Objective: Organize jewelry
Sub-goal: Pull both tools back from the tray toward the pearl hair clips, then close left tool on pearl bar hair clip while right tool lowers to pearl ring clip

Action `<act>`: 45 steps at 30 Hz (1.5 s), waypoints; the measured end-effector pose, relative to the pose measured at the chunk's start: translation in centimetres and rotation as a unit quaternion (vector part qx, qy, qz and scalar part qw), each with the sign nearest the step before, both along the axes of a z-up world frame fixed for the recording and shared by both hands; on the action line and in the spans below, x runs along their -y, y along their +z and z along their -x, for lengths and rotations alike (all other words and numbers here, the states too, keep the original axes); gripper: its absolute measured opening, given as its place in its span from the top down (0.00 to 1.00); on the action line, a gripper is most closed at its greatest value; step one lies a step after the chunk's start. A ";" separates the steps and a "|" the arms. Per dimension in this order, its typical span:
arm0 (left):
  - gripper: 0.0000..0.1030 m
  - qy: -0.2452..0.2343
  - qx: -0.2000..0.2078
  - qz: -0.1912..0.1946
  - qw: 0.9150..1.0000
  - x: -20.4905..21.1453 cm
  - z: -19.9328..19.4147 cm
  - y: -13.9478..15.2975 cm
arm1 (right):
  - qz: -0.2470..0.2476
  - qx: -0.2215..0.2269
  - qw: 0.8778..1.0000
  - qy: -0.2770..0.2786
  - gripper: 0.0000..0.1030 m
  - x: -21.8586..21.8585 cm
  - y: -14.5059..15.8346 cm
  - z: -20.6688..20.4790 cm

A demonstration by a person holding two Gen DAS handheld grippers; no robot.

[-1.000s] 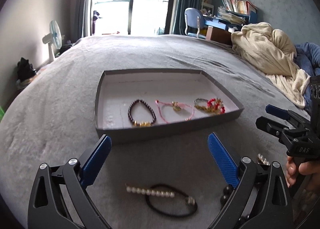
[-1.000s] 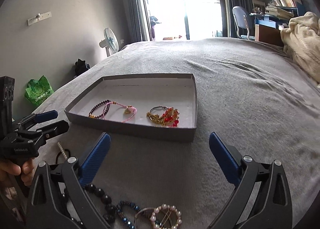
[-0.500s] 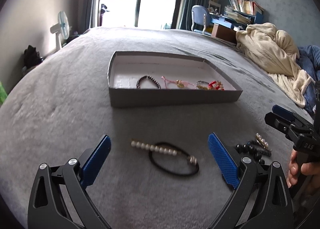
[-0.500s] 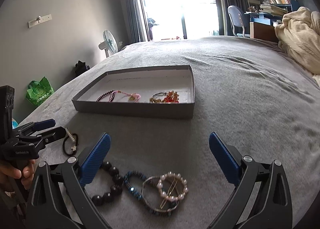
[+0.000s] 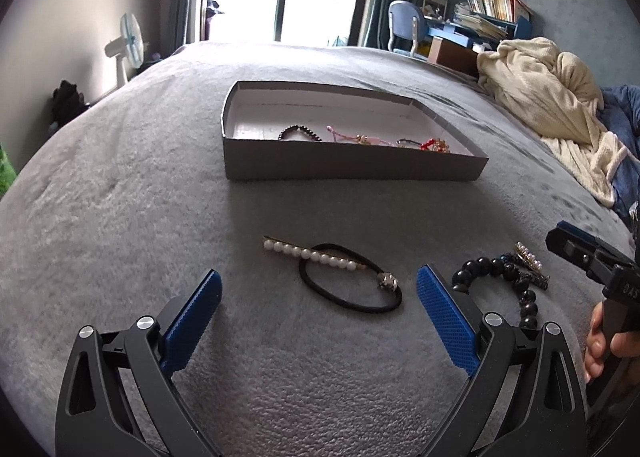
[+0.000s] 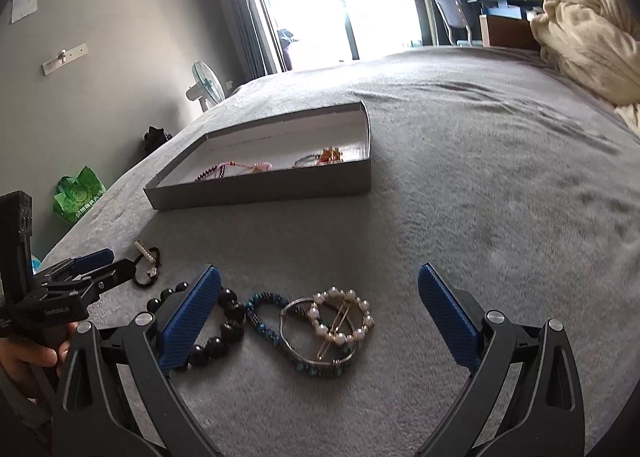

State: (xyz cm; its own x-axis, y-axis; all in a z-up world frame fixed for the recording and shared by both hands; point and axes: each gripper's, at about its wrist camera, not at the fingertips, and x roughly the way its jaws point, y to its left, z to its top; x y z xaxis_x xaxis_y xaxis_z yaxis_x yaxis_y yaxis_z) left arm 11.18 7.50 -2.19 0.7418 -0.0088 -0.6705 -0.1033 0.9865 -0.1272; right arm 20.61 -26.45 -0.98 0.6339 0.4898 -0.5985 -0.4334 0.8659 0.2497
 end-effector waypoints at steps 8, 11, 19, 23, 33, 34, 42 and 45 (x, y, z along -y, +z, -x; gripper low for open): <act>0.06 0.002 -0.011 0.008 1.000 -0.4 0.0 -0.4 | 0.019 -0.008 1.000 0.007 0.05 -0.6 -0.5 0.7; 0.08 0.003 -0.016 0.011 1.000 -0.6 -0.3 -0.5 | 0.024 -0.008 1.000 0.012 0.05 -0.8 -0.6 0.8; 0.33 0.003 -0.029 0.014 0.999 -1.0 -0.9 -0.5 | 0.015 -0.016 1.000 0.007 0.05 -0.3 -0.7 0.6; 0.34 0.007 -0.040 0.036 0.999 -1.9 -1.7 -0.3 | 0.017 -0.018 1.000 0.008 0.05 -0.4 -0.8 0.5; 0.66 0.015 -0.067 0.050 0.996 -2.7 -4.4 -0.6 | 0.015 -0.021 1.000 0.007 0.05 -0.4 -0.8 0.3; 0.70 0.017 -0.066 0.051 0.996 -2.8 -4.4 -0.6 | 0.015 -0.021 1.000 0.007 0.05 -0.4 -0.8 0.3; 0.85 0.021 -0.046 0.061 0.997 -3.7 -4.2 0.2 | 0.005 -0.028 1.000 0.003 0.05 0.0 -1.0 0.1; 0.87 0.030 -0.037 0.067 0.997 -4.6 -4.0 0.7 | 0.001 -0.032 1.000 0.000 0.05 0.2 -1.1 -0.1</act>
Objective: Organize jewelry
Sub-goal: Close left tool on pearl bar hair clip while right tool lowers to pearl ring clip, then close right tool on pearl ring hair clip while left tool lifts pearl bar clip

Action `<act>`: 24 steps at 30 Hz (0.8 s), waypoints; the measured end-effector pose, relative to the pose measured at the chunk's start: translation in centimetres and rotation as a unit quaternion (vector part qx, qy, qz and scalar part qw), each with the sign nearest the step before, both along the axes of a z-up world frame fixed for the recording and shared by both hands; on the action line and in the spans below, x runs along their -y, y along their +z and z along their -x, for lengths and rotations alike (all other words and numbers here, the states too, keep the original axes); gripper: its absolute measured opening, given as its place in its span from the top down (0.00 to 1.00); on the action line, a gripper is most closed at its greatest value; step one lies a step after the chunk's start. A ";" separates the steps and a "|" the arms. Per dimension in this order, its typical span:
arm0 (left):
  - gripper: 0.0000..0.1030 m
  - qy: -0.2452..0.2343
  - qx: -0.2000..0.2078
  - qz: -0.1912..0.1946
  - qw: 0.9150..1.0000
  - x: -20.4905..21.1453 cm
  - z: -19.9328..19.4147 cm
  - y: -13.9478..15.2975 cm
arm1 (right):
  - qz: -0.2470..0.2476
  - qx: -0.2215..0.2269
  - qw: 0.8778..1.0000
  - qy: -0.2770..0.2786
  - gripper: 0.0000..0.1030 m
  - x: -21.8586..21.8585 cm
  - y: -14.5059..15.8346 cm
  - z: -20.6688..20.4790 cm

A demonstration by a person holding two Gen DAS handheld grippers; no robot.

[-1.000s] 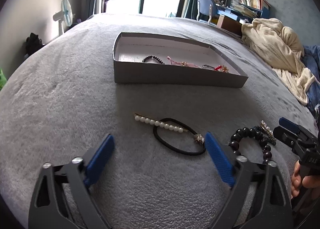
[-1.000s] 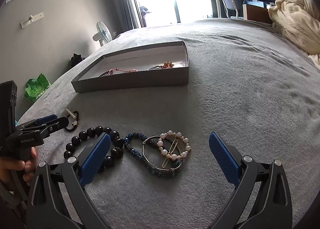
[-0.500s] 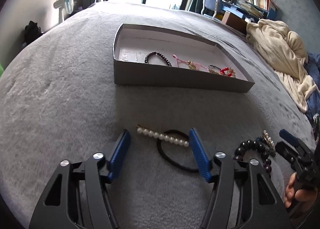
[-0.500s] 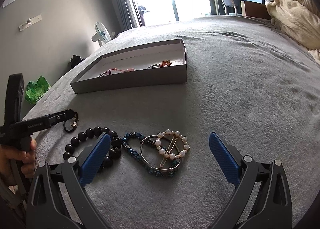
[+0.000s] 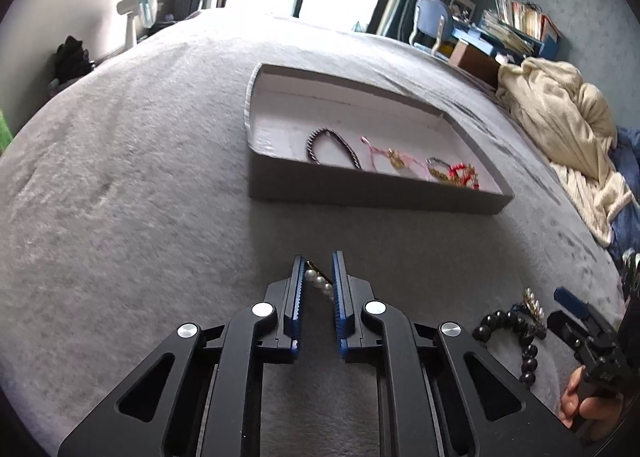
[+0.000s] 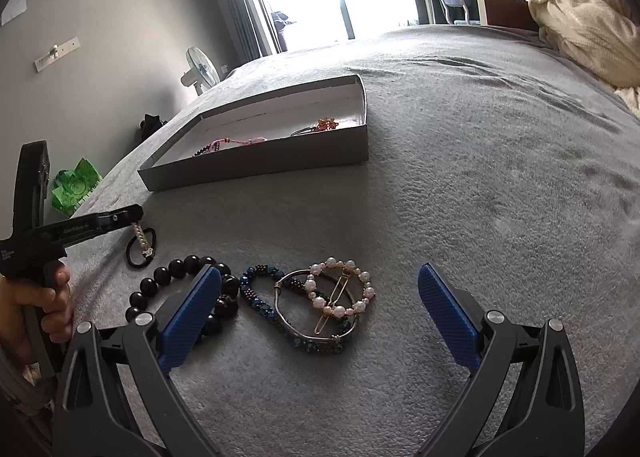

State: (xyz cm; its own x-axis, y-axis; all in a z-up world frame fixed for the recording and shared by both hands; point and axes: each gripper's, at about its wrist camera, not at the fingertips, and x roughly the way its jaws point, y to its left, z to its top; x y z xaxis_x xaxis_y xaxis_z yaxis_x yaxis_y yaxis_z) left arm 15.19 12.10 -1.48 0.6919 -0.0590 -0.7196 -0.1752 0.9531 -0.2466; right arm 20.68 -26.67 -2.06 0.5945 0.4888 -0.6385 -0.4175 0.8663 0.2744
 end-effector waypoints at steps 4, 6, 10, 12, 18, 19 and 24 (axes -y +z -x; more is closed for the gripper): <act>0.87 0.017 0.005 0.009 1.000 -1.8 0.5 0.4 | 0.001 -0.007 1.000 -0.005 0.06 0.1 -0.2 -0.3; 0.87 0.028 0.005 0.018 0.999 -2.9 0.7 0.4 | -0.002 -0.012 1.000 -0.010 0.07 0.2 -0.2 -0.5; 0.87 0.041 -0.004 0.024 0.999 -4.4 1.1 0.1 | -0.015 -0.029 0.999 -0.024 0.14 0.9 -0.6 -1.1; 0.86 0.039 -0.015 0.028 0.999 -4.5 1.0 -0.4 | -0.018 -0.044 0.998 -0.031 0.18 1.1 -0.9 -1.6; 0.78 0.029 -0.025 0.032 0.999 -3.7 1.0 -0.7 | -0.006 -0.058 0.998 -0.029 0.35 0.6 -1.2 -2.0; 0.78 0.029 -0.023 0.034 0.999 -3.6 1.2 -0.7 | -0.004 -0.060 0.998 -0.024 0.46 0.4 -1.3 -2.0; 0.71 0.029 -0.019 0.036 0.999 -3.2 2.4 -0.7 | 0.002 -0.066 0.998 -0.006 0.59 -0.3 -1.5 -2.2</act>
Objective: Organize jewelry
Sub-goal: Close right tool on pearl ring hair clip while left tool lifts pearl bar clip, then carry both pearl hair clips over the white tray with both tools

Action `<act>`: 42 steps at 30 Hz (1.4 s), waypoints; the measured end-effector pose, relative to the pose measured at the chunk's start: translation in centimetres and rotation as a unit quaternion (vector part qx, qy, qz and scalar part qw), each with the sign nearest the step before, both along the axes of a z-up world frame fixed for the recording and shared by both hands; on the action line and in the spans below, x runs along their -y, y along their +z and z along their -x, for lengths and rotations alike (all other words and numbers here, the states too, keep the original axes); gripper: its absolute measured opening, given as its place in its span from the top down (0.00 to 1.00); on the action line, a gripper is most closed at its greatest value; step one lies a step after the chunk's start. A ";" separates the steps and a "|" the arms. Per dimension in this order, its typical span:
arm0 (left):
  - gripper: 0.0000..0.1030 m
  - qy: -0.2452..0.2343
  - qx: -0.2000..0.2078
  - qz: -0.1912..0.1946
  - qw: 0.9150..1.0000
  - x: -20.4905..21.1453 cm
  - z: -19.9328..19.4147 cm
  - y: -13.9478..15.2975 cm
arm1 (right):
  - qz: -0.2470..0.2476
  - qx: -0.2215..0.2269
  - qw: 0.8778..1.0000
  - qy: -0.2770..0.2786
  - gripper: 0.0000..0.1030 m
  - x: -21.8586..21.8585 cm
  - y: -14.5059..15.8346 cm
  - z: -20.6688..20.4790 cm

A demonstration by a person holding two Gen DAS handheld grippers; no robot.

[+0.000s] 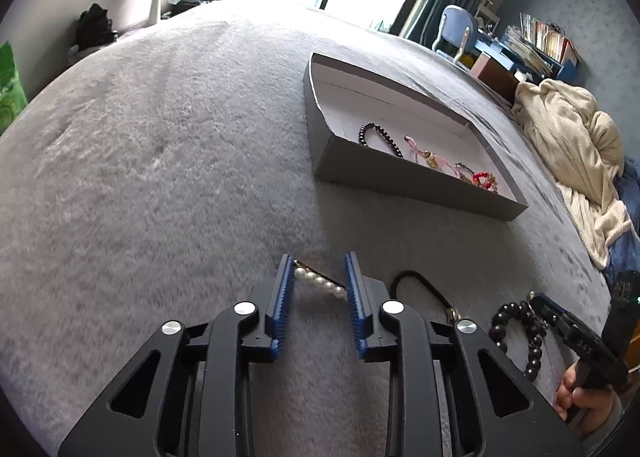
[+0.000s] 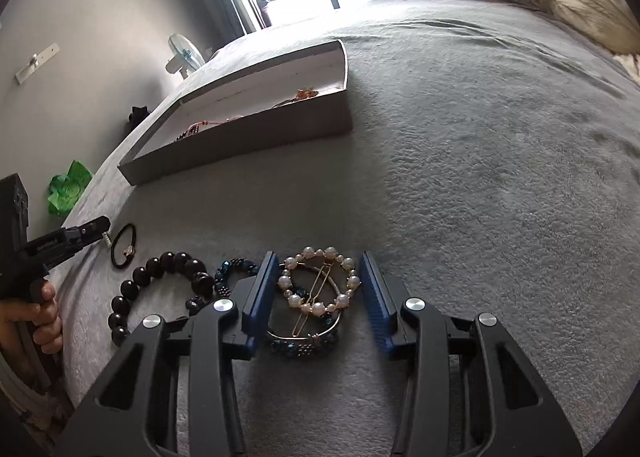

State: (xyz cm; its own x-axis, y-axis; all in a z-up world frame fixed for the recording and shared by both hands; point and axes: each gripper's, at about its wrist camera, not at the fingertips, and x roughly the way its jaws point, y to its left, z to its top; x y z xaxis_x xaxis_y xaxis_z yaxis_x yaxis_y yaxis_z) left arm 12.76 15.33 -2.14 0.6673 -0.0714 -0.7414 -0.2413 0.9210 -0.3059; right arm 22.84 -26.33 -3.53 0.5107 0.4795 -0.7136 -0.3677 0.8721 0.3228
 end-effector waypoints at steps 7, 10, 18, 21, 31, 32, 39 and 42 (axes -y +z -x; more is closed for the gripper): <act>0.64 -0.011 -0.013 -0.020 1.000 1.4 -0.5 -0.2 | -0.006 -0.002 1.000 0.002 0.59 0.2 0.0 0.0; 0.64 -0.011 -0.024 -0.031 0.999 1.7 -0.9 -0.5 | -0.009 0.004 1.000 0.001 0.60 0.4 0.1 0.1; 0.82 -0.009 -0.012 -0.034 0.999 1.5 -1.0 -0.3 | -0.021 0.015 1.000 -0.002 0.60 0.9 0.4 0.6; 0.87 -0.006 0.007 -0.016 1.000 1.0 -0.6 0.2 | -0.026 0.016 1.000 -0.003 0.60 1.0 0.5 0.6; 0.94 -0.029 0.063 -0.003 0.998 1.7 -0.2 4.0 | -0.037 0.029 0.999 0.000 0.60 1.3 1.1 0.8; 0.94 -0.032 0.070 -0.004 0.997 1.9 -0.2 4.6 | -0.038 0.031 0.999 0.000 0.60 1.4 1.3 0.8; 0.94 -0.051 0.091 -0.042 0.994 3.2 -0.3 7.2 | -0.033 0.048 0.998 0.007 0.60 1.0 2.6 0.8; 0.94 -0.055 0.097 -0.058 0.992 3.6 -0.4 8.0 | -0.028 0.057 0.998 0.010 0.60 0.7 3.3 0.7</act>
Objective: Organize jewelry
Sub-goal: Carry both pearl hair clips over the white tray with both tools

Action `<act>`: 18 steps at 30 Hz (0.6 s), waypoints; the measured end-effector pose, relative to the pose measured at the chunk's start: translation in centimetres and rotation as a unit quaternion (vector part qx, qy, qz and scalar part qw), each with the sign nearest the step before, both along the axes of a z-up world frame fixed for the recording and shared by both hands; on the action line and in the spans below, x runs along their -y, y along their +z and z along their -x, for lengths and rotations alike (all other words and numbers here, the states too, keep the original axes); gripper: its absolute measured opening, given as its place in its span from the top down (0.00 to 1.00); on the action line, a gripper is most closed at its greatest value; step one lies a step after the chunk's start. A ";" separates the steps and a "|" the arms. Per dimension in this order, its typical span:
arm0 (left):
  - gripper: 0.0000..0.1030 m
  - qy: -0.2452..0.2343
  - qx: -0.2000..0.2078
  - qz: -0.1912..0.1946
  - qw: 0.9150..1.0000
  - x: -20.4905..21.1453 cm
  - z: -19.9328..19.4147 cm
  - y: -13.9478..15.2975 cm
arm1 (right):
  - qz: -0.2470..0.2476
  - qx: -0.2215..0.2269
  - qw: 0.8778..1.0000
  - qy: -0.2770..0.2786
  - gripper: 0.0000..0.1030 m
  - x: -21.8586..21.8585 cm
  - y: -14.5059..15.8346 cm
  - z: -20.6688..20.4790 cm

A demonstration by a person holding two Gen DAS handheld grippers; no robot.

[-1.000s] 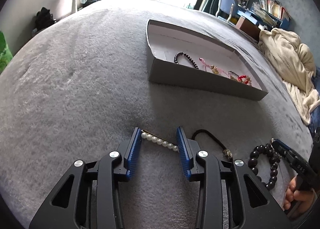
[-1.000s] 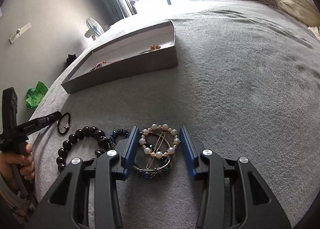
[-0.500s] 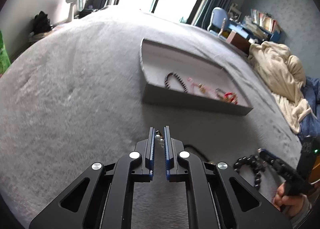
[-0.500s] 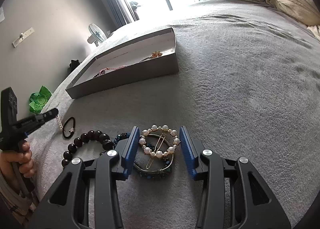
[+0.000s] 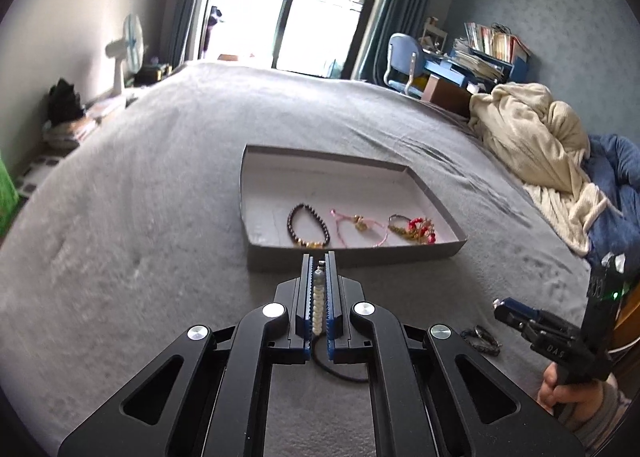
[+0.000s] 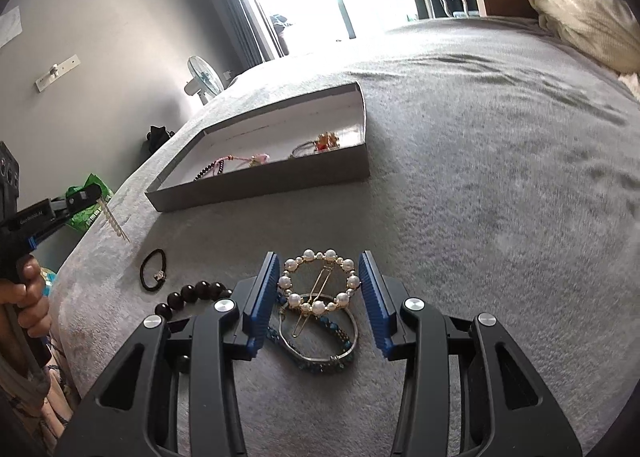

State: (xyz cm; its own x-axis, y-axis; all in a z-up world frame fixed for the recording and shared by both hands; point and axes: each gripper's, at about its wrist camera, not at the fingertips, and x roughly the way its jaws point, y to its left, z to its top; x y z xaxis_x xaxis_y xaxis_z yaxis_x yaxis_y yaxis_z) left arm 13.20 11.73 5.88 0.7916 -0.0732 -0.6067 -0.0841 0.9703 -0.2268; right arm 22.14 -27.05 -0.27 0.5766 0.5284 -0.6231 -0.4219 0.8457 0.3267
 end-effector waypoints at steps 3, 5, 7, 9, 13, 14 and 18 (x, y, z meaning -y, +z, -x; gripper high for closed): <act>0.94 -0.001 0.003 -0.004 1.000 0.1 -0.2 0.4 | 0.003 0.008 1.000 0.002 0.60 -0.3 0.7 -0.3; 0.94 -0.002 0.004 -0.006 1.000 0.1 -0.4 0.5 | 0.005 0.013 1.000 0.005 0.60 -0.5 1.2 -0.5; 0.94 -0.003 0.005 -0.008 1.000 0.1 -0.7 0.6 | 0.007 0.019 1.000 0.008 0.60 -0.8 1.9 -0.9; 0.94 -0.005 0.007 -0.010 1.000 0.2 -0.9 0.8 | 0.008 0.024 1.000 0.011 0.60 -1.2 2.4 -1.4; 0.94 -0.009 0.010 -0.015 1.000 0.2 -1.8 1.3 | 0.012 0.034 0.999 0.020 0.60 -2.3 3.6 -2.5; 0.94 -0.010 0.011 -0.017 1.000 0.2 -2.1 1.5 | 0.013 0.038 0.999 0.022 0.60 -2.7 4.0 -2.8; 0.94 -0.017 0.014 -0.025 0.999 0.2 -3.4 2.0 | 0.016 0.047 0.998 0.032 0.60 -4.0 5.1 -4.4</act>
